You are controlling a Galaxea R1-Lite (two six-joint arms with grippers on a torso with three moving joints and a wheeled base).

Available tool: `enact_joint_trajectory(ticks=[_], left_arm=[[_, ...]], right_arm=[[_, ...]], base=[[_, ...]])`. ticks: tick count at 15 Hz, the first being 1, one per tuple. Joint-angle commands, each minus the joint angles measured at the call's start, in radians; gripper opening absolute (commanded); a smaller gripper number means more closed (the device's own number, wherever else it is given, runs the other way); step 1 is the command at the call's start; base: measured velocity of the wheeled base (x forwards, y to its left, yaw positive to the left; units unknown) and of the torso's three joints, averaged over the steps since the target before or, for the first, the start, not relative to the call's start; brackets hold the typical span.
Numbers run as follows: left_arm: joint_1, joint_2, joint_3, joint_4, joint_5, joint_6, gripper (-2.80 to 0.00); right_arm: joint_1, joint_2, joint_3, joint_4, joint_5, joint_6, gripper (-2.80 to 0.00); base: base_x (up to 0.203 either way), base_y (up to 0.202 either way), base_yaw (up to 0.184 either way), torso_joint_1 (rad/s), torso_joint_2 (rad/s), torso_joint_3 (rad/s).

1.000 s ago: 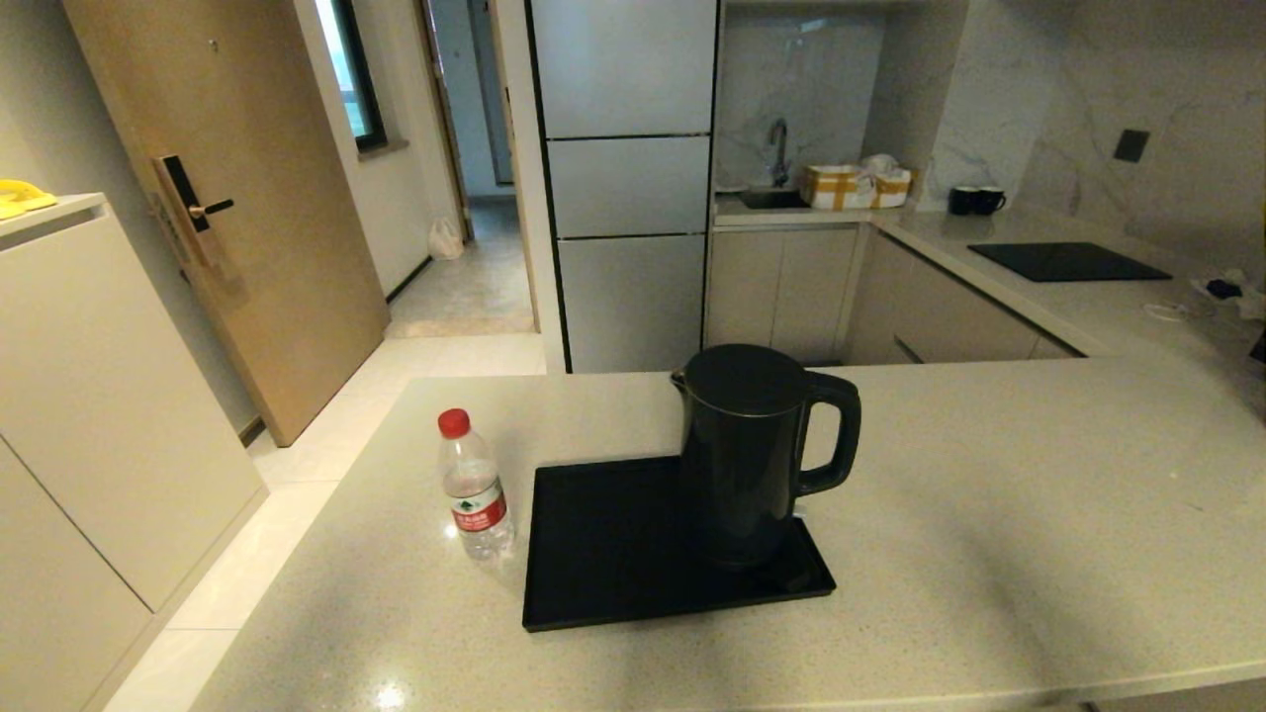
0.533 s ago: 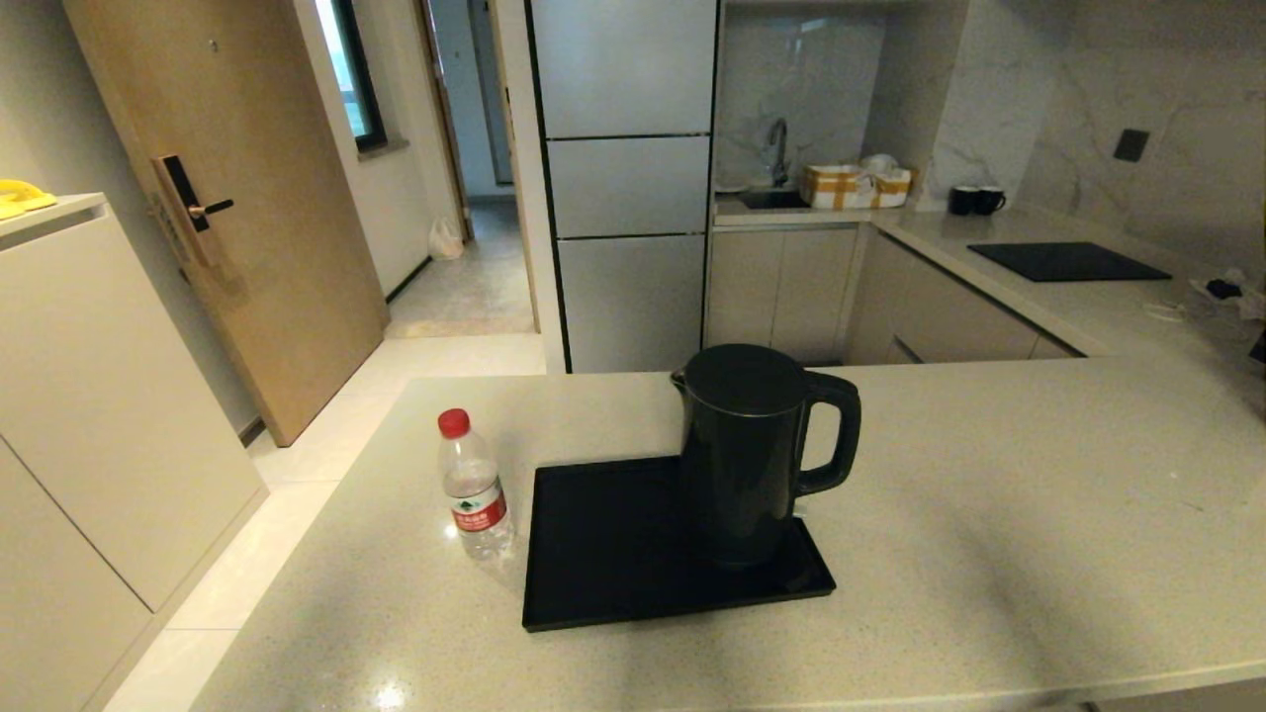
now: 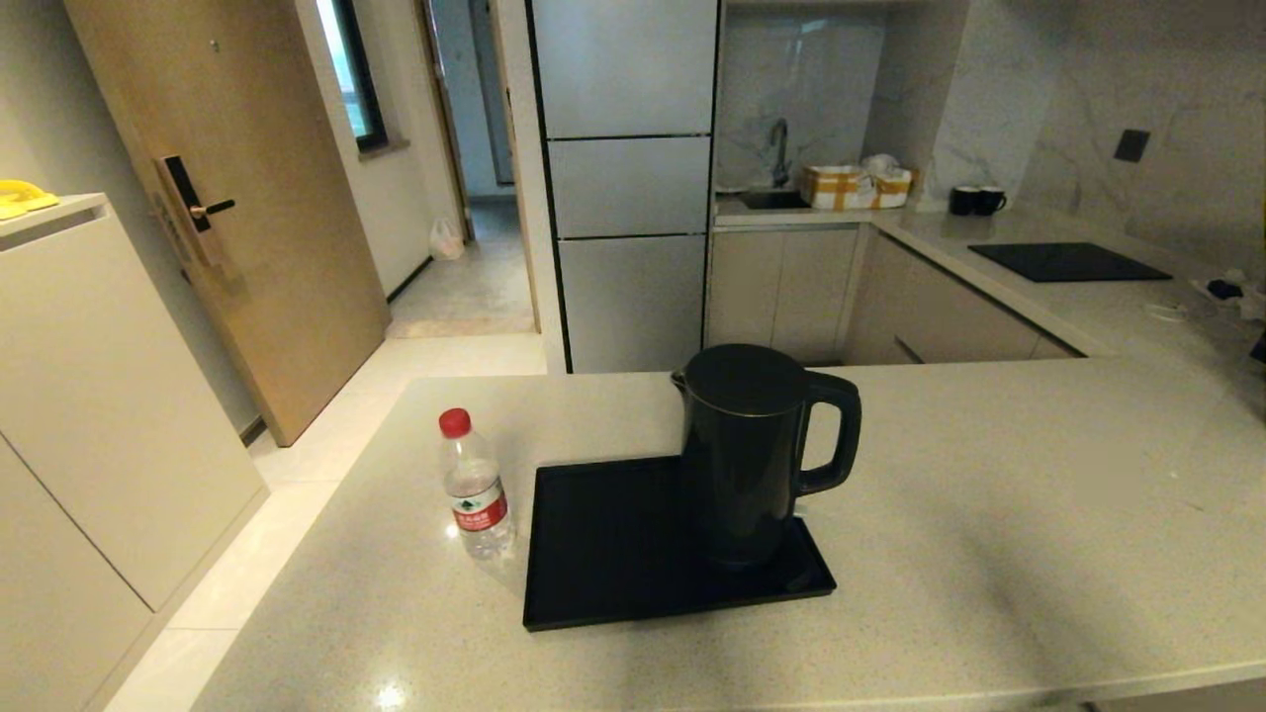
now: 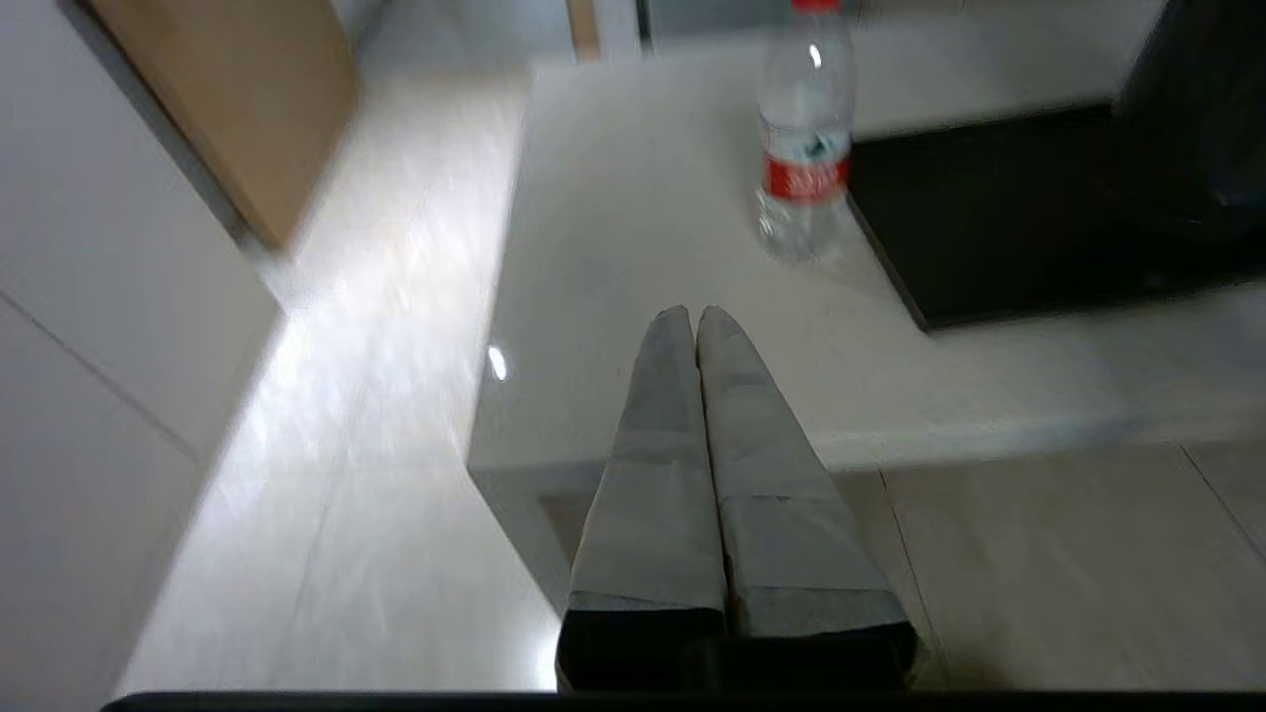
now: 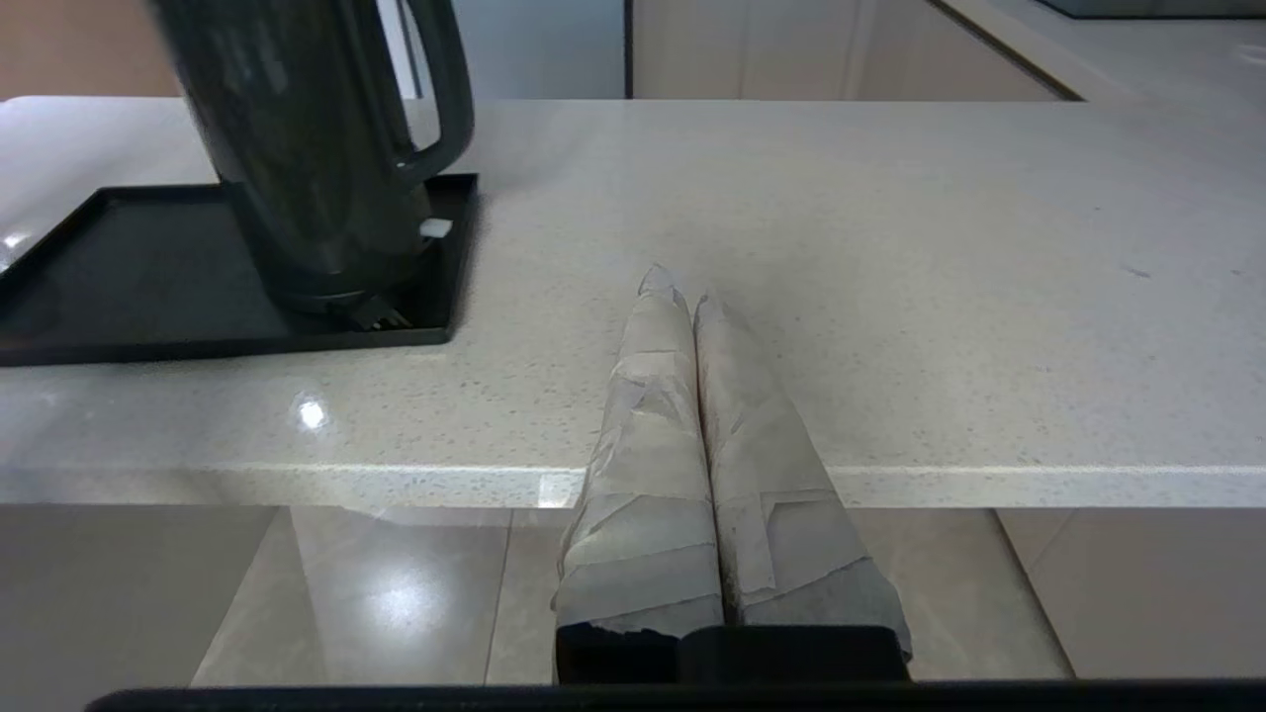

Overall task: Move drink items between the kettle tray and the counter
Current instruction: Return the bottled water to its original position

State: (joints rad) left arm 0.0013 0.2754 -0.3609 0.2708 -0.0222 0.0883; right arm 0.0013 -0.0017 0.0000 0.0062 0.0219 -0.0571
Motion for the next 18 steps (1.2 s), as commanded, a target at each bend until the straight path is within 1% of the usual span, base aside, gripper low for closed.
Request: enact_joint_trajectory(ticks=[1, 2, 3, 5, 6, 7, 8, 9, 10, 11, 12, 13, 14, 17, 18], left_arm=[[-0.002, 0.421, -0.063, -0.09, -0.024, -0.007, -2.8], [-0.007, 0.556, -0.052, -0.184, -0.036, -0.009, -2.8], [-0.015, 0.695, -0.032, -0.311, -0.045, -0.01, -2.8], [-0.049, 1.026, 0.034, -0.671, -0.033, -0.011, -2.8], [-0.075, 1.204, 0.071, -0.88, -0.003, -0.014, -2.8], [-0.101, 1.347, 0.104, -1.08, 0.028, -0.017, -2.8], [-0.128, 1.455, 0.132, -1.258, 0.065, -0.024, -2.8], [-0.17, 1.586, 0.151, -1.399, 0.138, -0.041, -2.8], [-0.228, 1.694, 0.167, -1.539, 0.215, -0.064, -2.8], [-0.298, 1.755, 0.174, -1.644, 0.277, -0.082, -2.8], [-0.365, 1.797, 0.173, -1.728, 0.338, -0.1, 0.0], [-0.412, 1.816, 0.157, -1.768, 0.382, -0.113, 0.0], [-0.438, 1.814, 0.142, -1.775, 0.412, -0.123, 0.0], [-0.478, 1.787, 0.169, -1.777, 0.425, -0.134, 0.0], [-0.48, 1.785, 0.175, -1.777, 0.426, -0.134, 0.0]], right_arm=[[0.0, 0.002, 0.002, 0.0, 0.0, -0.001, -2.8], [0.0, 0.002, 0.002, 0.0, 0.0, 0.0, -2.8], [0.0, 0.002, 0.002, 0.0, 0.001, -0.001, -2.8], [0.0, 0.002, 0.002, 0.0, 0.0, -0.001, -2.8], [0.0, 0.002, 0.002, 0.0, 0.0, 0.0, -2.8], [0.0, 0.002, 0.002, 0.0, 0.0, 0.0, -2.8], [0.0, 0.002, 0.002, 0.0, 0.001, 0.0, -2.8], [0.0, 0.002, 0.002, 0.0, 0.0, -0.001, -2.8], [0.0, 0.002, 0.002, 0.0, 0.001, -0.001, -2.8], [0.0, 0.002, 0.002, 0.0, 0.0, 0.0, -2.8], [0.0, 0.002, 0.002, 0.0, 0.0, -0.001, -2.8], [0.0, 0.002, 0.002, 0.0, 0.001, 0.0, -2.8], [0.0, 0.002, 0.002, 0.0, 0.001, -0.001, -2.8], [0.0, 0.002, 0.002, 0.0, 0.0, -0.001, -2.8], [0.0, 0.002, 0.002, 0.0, 0.0, -0.001, -2.8]], base=[[0.0, 0.0, 0.0, 0.0, 0.0, 0.0], [0.0, 0.0, 0.0, 0.0, 0.0, 0.0], [0.0, 0.0, 0.0, 0.0, 0.0, 0.0], [0.0, 0.0, 0.0, 0.0, 0.0, 0.0], [0.0, 0.0, 0.0, 0.0, 0.0, 0.0], [0.0, 0.0, 0.0, 0.0, 0.0, 0.0], [0.0, 0.0, 0.0, 0.0, 0.0, 0.0], [0.0, 0.0, 0.0, 0.0, 0.0, 0.0], [0.0, 0.0, 0.0, 0.0, 0.0, 0.0], [0.0, 0.0, 0.0, 0.0, 0.0, 0.0], [0.0, 0.0, 0.0, 0.0, 0.0, 0.0], [0.0, 0.0, 0.0, 0.0, 0.0, 0.0], [0.0, 0.0, 0.0, 0.0, 0.0, 0.0], [0.0, 0.0, 0.0, 0.0, 0.0, 0.0], [0.0, 0.0, 0.0, 0.0, 0.0, 0.0]])
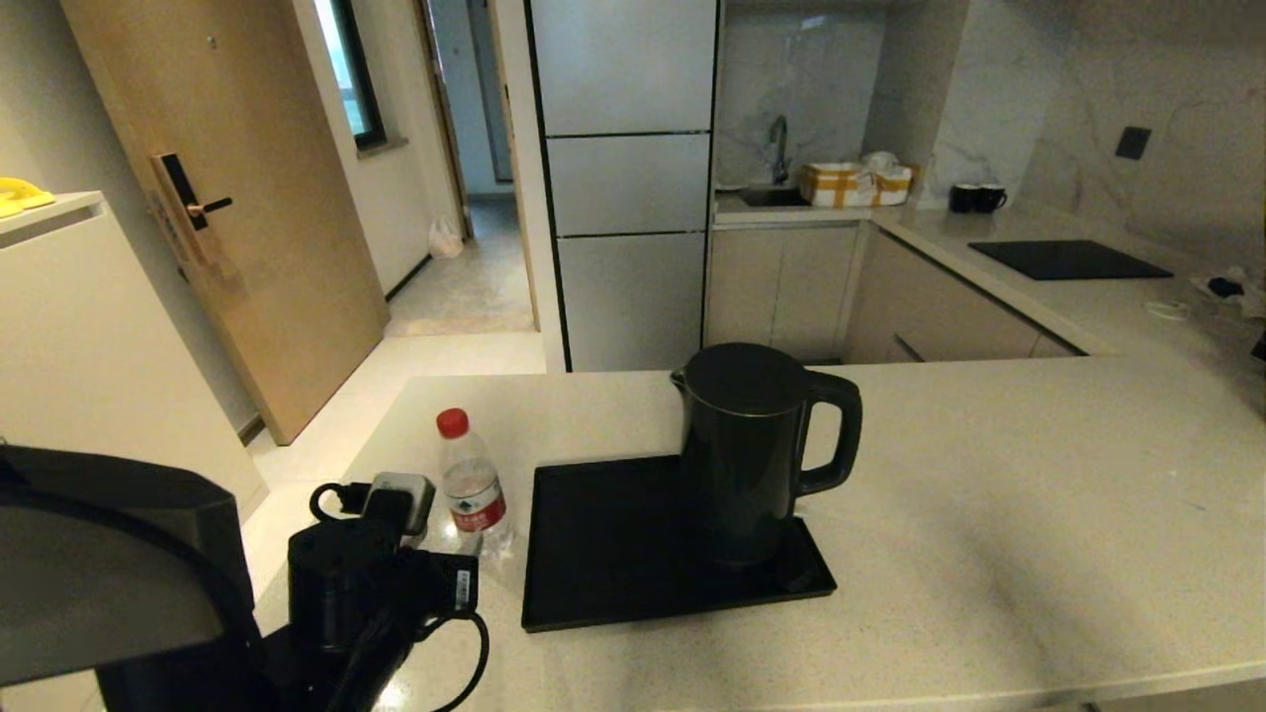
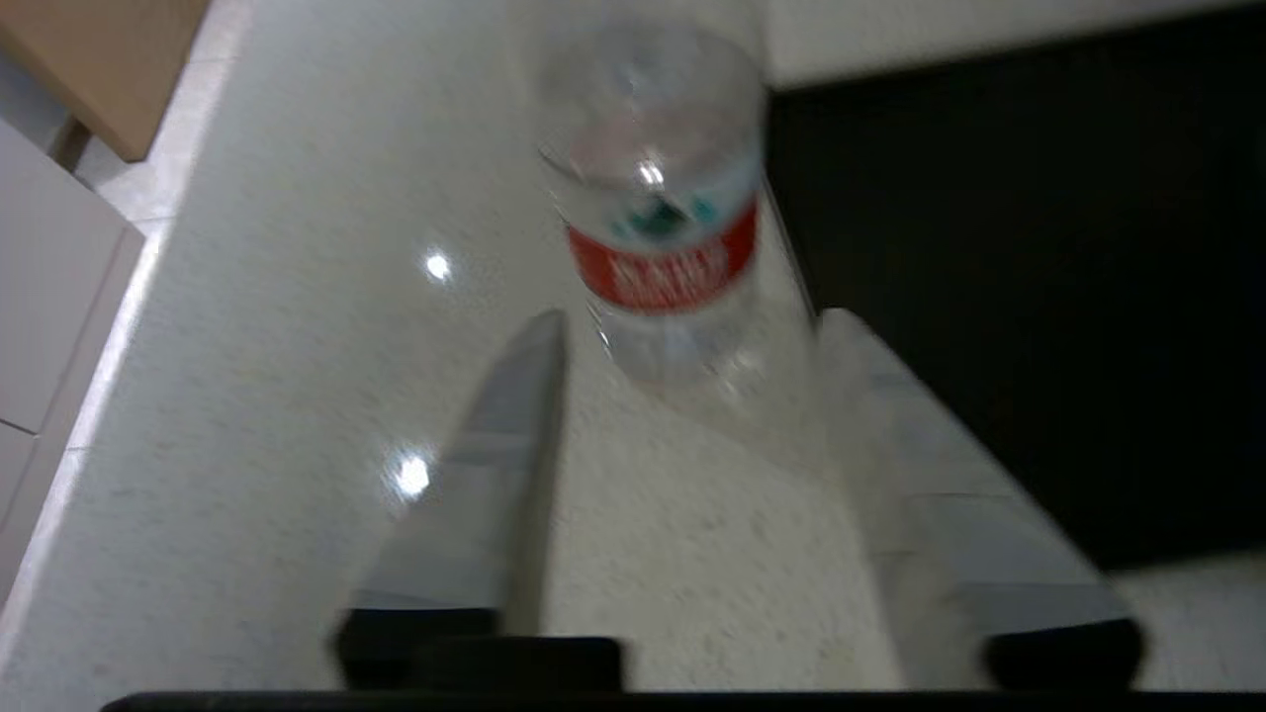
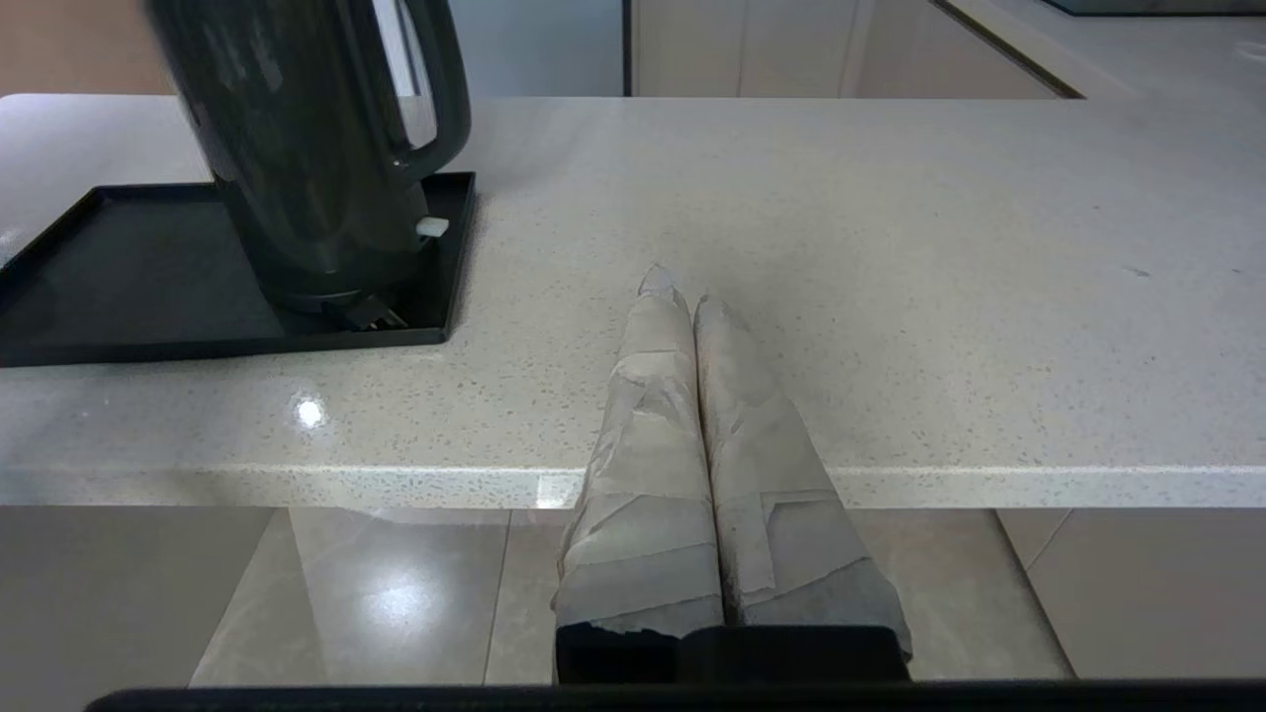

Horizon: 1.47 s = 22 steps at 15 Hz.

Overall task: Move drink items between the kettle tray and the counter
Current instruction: Return the bottled water to its original position

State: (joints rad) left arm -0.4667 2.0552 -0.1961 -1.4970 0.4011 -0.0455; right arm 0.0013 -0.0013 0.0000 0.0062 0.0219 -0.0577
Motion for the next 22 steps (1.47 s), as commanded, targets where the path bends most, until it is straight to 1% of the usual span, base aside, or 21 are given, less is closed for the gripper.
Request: enact_joint_trajectory(ticks=[1, 3, 4, 8, 9, 11, 13, 14, 18, 20, 22], left_arm=[[-0.011, 0.009, 0.009, -0.009, 0.002, -0.002, 0.0], [-0.01, 0.02, 0.002, -0.009, 0.002, -0.005, 0.0], [-0.009, 0.045, -0.019, -0.009, 0.002, -0.008, 0.0], [-0.006, 0.049, -0.025, -0.009, 0.002, -0.008, 0.0], [0.014, 0.069, -0.052, -0.009, -0.001, 0.005, 0.0], [0.075, 0.131, -0.153, -0.009, -0.008, 0.036, 0.0], [0.087, 0.143, -0.17, -0.009, -0.009, 0.052, 0.0], [0.093, 0.159, -0.201, -0.009, -0.009, 0.067, 0.0], [0.097, 0.163, -0.207, -0.009, -0.012, 0.075, 0.0], [0.108, 0.209, -0.271, -0.008, -0.039, 0.097, 0.0], [0.109, 0.234, -0.302, -0.008, -0.045, 0.103, 0.0]], right_arm=[[0.0, 0.001, 0.002, 0.0, 0.001, 0.001, -2.8], [0.0, 0.001, 0.002, 0.0, 0.0, 0.0, -2.8], [0.0, 0.001, 0.002, 0.0, 0.0, -0.001, -2.8], [0.0, 0.001, 0.002, 0.0, 0.0, 0.001, -2.8], [0.0, 0.001, 0.002, 0.0, 0.0, -0.001, -2.8], [0.0, 0.001, 0.002, 0.0, 0.001, -0.001, -2.8], [0.0, 0.001, 0.002, 0.0, 0.001, 0.0, -2.8], [0.0, 0.001, 0.002, 0.0, 0.001, 0.001, -2.8], [0.0, 0.001, 0.002, 0.0, 0.0, 0.001, -2.8], [0.0, 0.001, 0.002, 0.0, 0.0, 0.001, -2.8], [0.0, 0.001, 0.002, 0.0, 0.0, -0.001, -2.8]], base=[[0.0, 0.0, 0.0, 0.0, 0.0, 0.0], [0.0, 0.0, 0.0, 0.0, 0.0, 0.0], [0.0, 0.0, 0.0, 0.0, 0.0, 0.0], [0.0, 0.0, 0.0, 0.0, 0.0, 0.0], [0.0, 0.0, 0.0, 0.0, 0.0, 0.0], [0.0, 0.0, 0.0, 0.0, 0.0, 0.0], [0.0, 0.0, 0.0, 0.0, 0.0, 0.0], [0.0, 0.0, 0.0, 0.0, 0.0, 0.0], [0.0, 0.0, 0.0, 0.0, 0.0, 0.0], [0.0, 0.0, 0.0, 0.0, 0.0, 0.0], [0.0, 0.0, 0.0, 0.0, 0.0, 0.0]])
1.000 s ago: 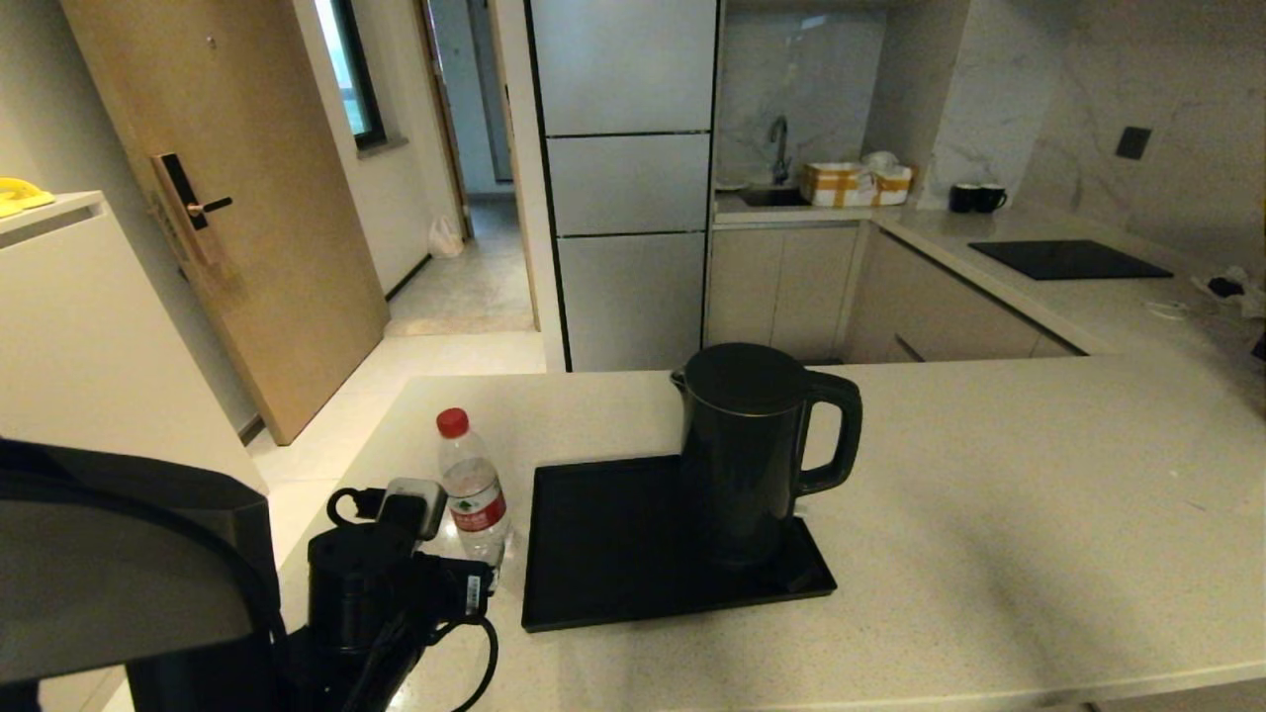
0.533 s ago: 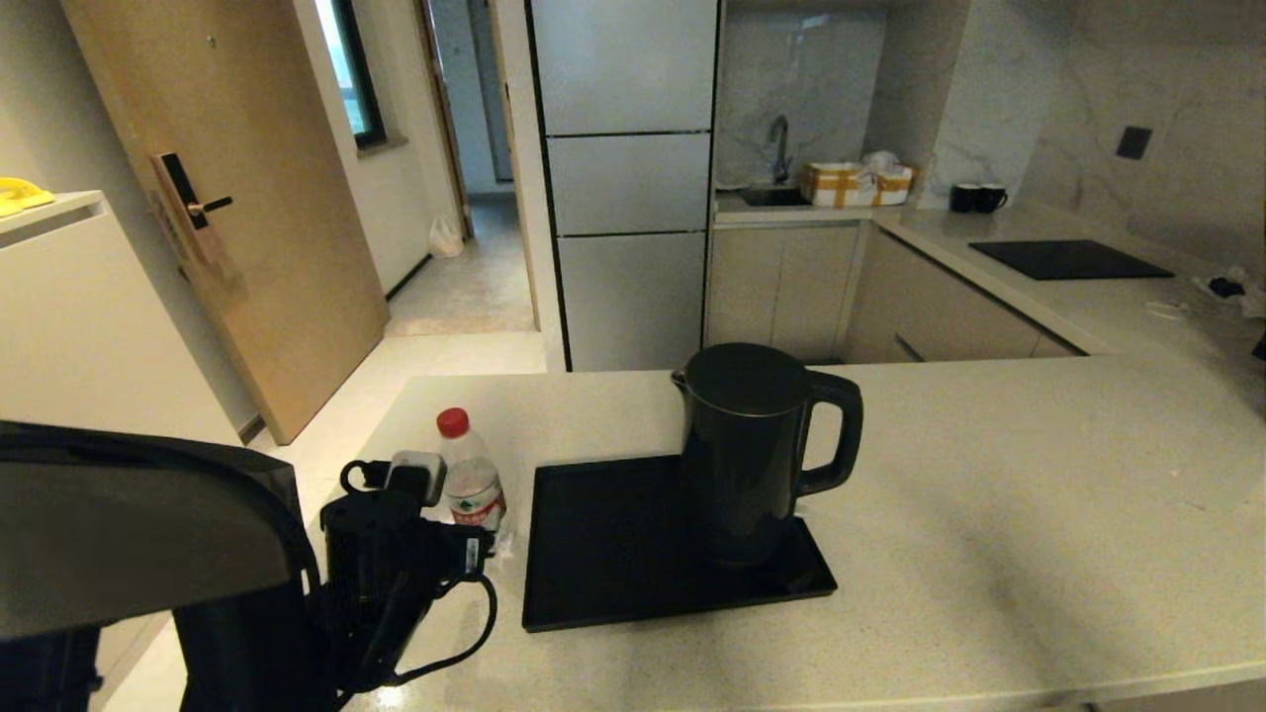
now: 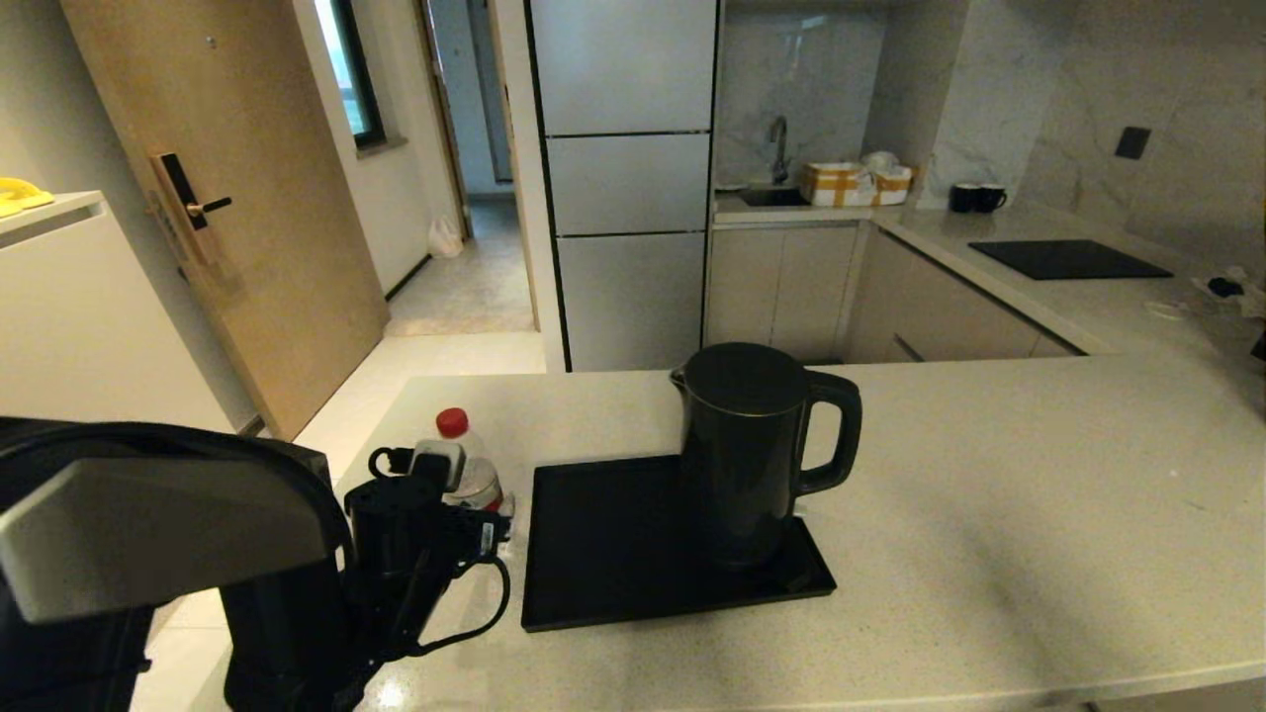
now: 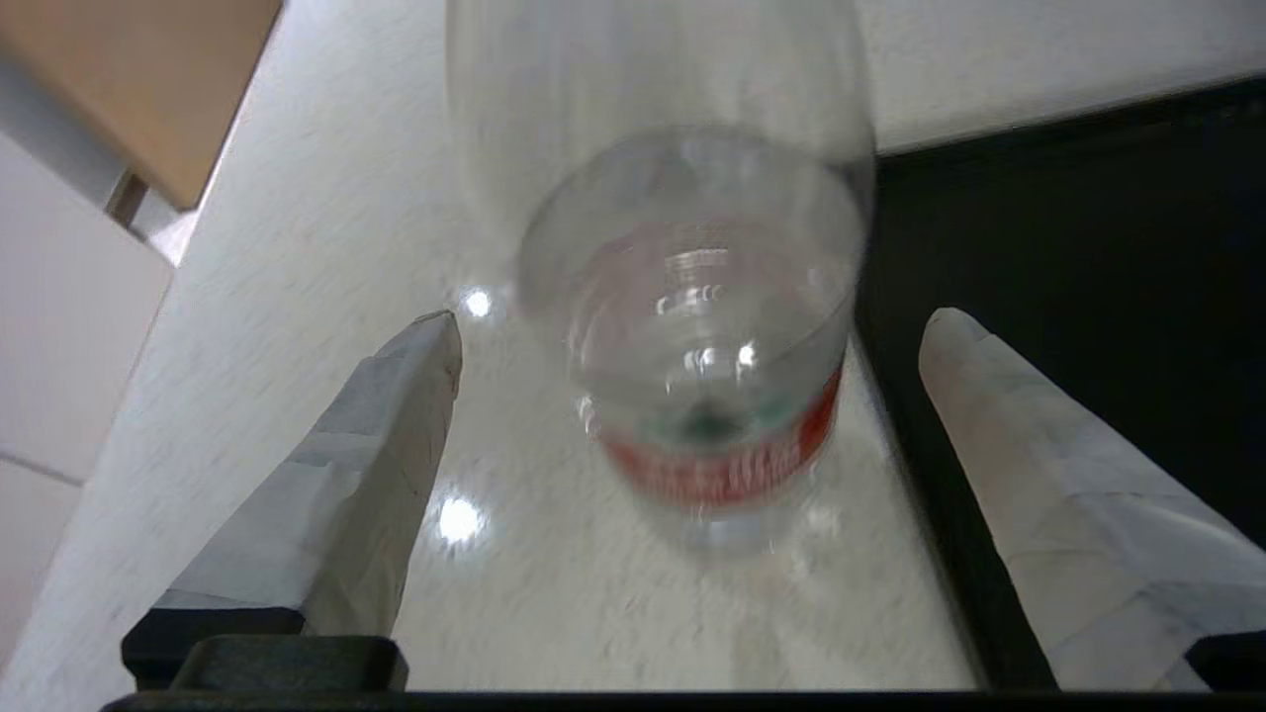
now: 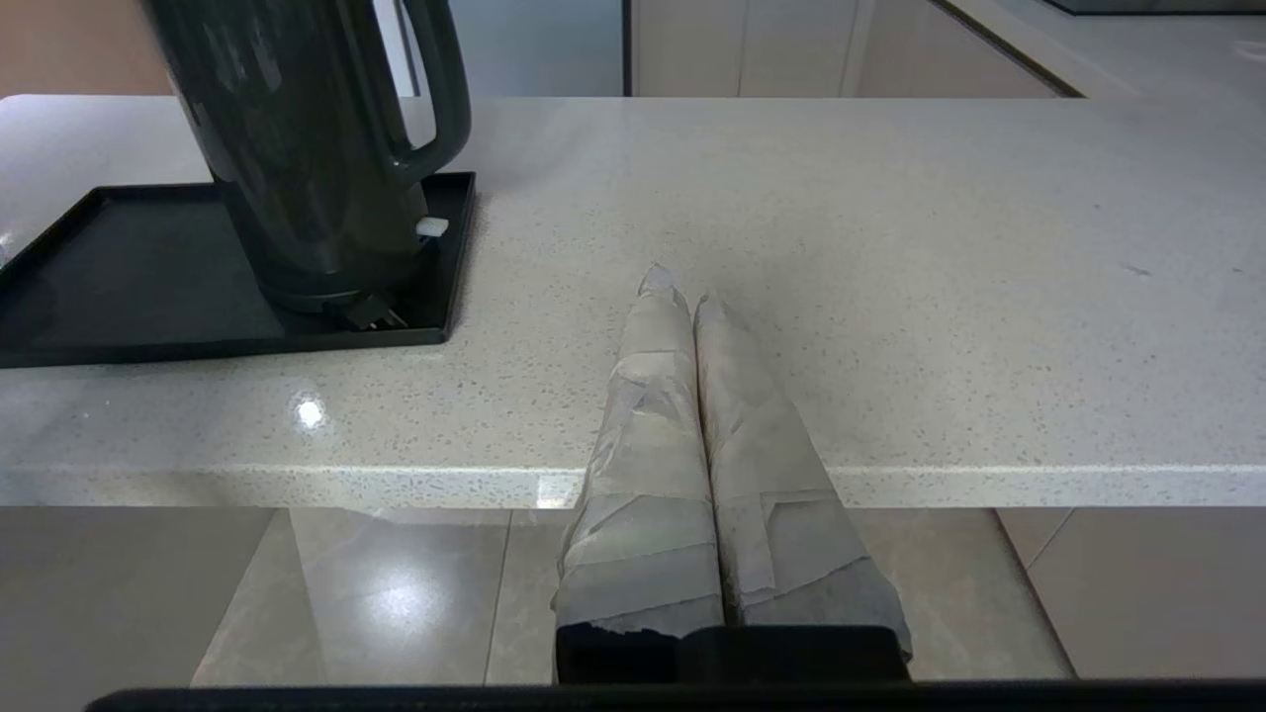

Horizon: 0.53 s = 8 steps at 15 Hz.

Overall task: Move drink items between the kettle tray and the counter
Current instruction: Return the bottled water to its original position

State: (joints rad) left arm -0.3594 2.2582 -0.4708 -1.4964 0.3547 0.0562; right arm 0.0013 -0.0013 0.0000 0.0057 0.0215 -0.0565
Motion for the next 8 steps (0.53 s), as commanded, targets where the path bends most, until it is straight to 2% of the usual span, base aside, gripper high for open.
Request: enact_joint_trajectory(ticks=[1, 6, 8], left_arm=[[0.002, 0.037, -0.036, -0.008, 0.0, 0.006, 0.0], [0.002, 0.061, -0.068, -0.007, -0.008, 0.034, 0.0], [0.004, 0.084, -0.127, 0.019, -0.005, 0.046, 0.0]], right_arm=[[0.0, 0.001, 0.002, 0.0, 0.0, -0.002, -2.8], [0.0, 0.001, 0.002, 0.0, 0.0, -0.002, -2.8], [0.0, 0.001, 0.002, 0.0, 0.002, 0.0, -2.8]], base=[[0.0, 0.0, 0.0, 0.0, 0.0, 0.0], [0.0, 0.0, 0.0, 0.0, 0.0, 0.0], [0.0, 0.0, 0.0, 0.0, 0.0, 0.0]])
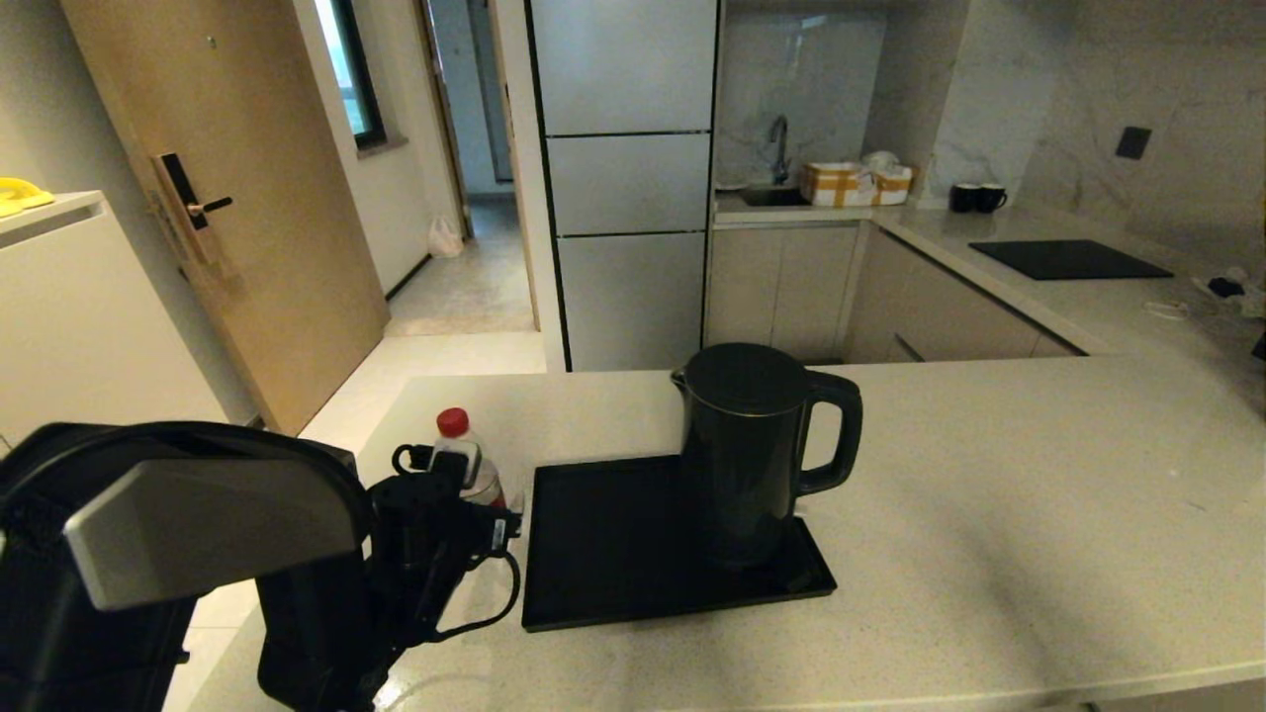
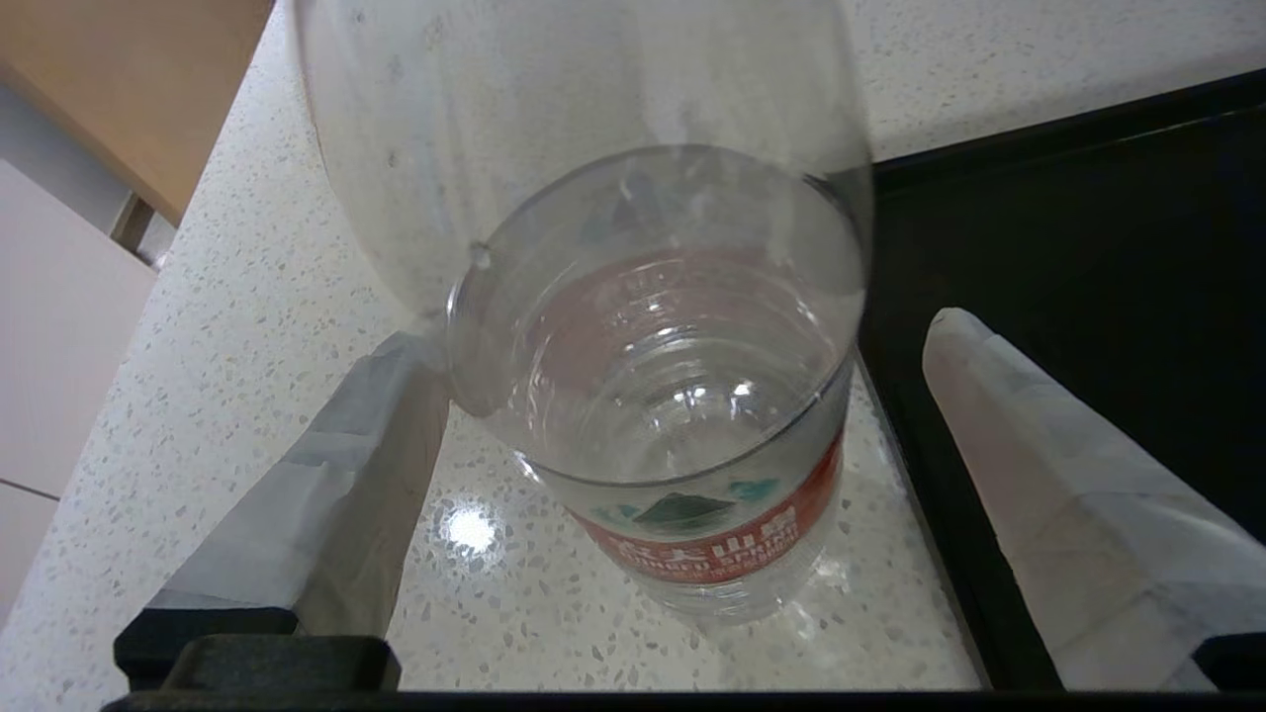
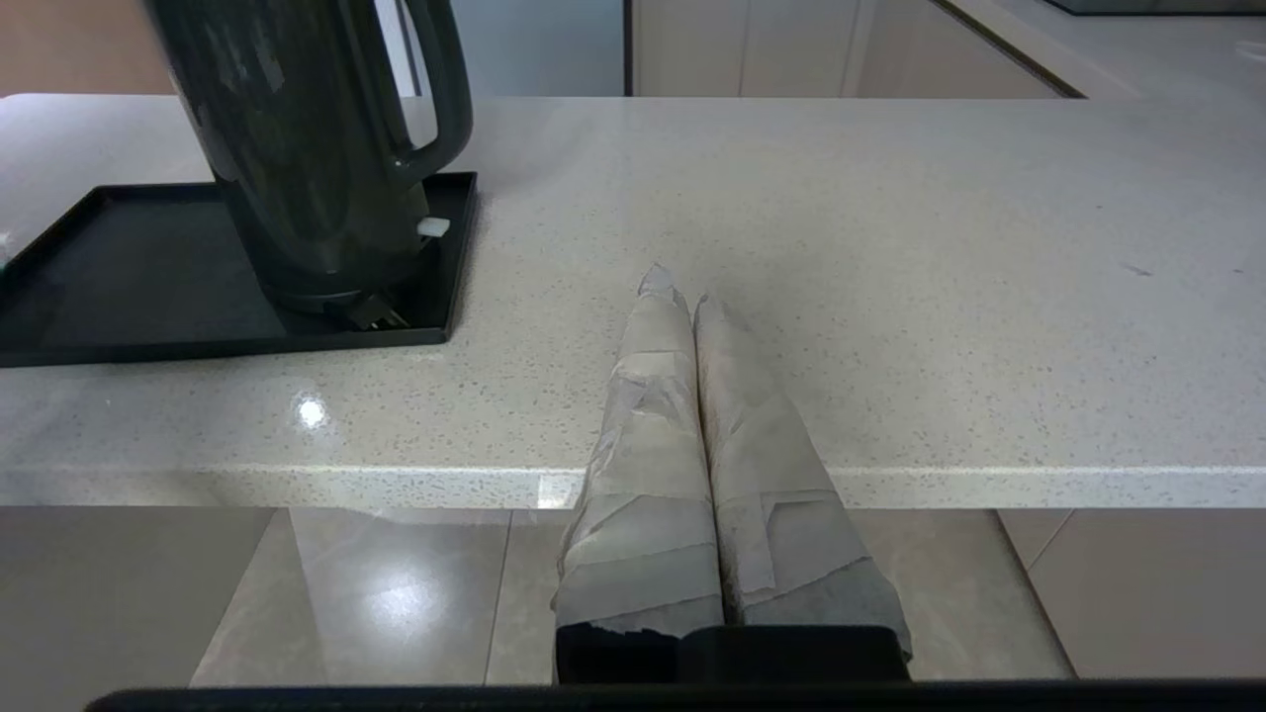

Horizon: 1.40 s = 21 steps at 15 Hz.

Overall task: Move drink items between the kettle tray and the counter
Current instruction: Return the bottled water to its original position

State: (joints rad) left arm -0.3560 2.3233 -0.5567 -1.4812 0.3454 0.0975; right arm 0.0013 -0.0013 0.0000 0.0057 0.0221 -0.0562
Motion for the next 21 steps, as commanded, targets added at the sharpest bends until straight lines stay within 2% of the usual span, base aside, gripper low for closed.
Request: enact_joint_trajectory(ticks=[1, 6, 8, 12, 13, 15, 16, 17, 21], left_arm=[[0.003, 0.031, -0.07, 0.022, 0.008, 0.009, 0.0], [0.025, 0.042, -0.129, 0.07, 0.02, 0.021, 0.0], [0.029, 0.053, -0.16, 0.076, 0.067, 0.021, 0.0], [0.03, 0.054, -0.161, 0.08, 0.071, 0.019, 0.0], [0.032, 0.063, -0.182, 0.099, 0.104, 0.011, 0.0], [0.032, 0.068, -0.184, 0.102, 0.11, 0.008, 0.0], [0.032, 0.068, -0.184, 0.102, 0.118, 0.008, -1.03], [0.032, 0.068, -0.184, 0.102, 0.118, 0.008, -2.8], [0.024, 0.065, -0.173, 0.094, 0.118, 0.007, -2.8]], right_arm=[[0.0, 0.001, 0.002, 0.0, 0.001, -0.001, -2.8], [0.0, 0.001, 0.002, 0.0, -0.001, -0.001, -2.8], [0.0, 0.001, 0.002, 0.0, -0.001, -0.002, -2.8], [0.0, 0.001, 0.002, 0.0, -0.001, -0.001, -2.8], [0.0, 0.001, 0.002, 0.0, -0.001, -0.001, -2.8], [0.0, 0.001, 0.002, 0.0, 0.001, -0.002, -2.8], [0.0, 0.001, 0.002, 0.0, -0.001, -0.002, -2.8], [0.0, 0.001, 0.002, 0.0, -0.001, -0.002, -2.8], [0.0, 0.001, 0.002, 0.0, -0.001, -0.002, -2.8]], base=[[0.0, 0.0, 0.0, 0.0, 0.0, 0.0], [0.0, 0.0, 0.0, 0.0, 0.0, 0.0], [0.0, 0.0, 0.0, 0.0, 0.0, 0.0], [0.0, 0.0, 0.0, 0.0, 0.0, 0.0], [0.0, 0.0, 0.0, 0.0, 0.0, 0.0], [0.0, 0.0, 0.0, 0.0, 0.0, 0.0], [0.0, 0.0, 0.0, 0.0, 0.0, 0.0], [0.0, 0.0, 0.0, 0.0, 0.0, 0.0], [0.0, 0.0, 0.0, 0.0, 0.0, 0.0]])
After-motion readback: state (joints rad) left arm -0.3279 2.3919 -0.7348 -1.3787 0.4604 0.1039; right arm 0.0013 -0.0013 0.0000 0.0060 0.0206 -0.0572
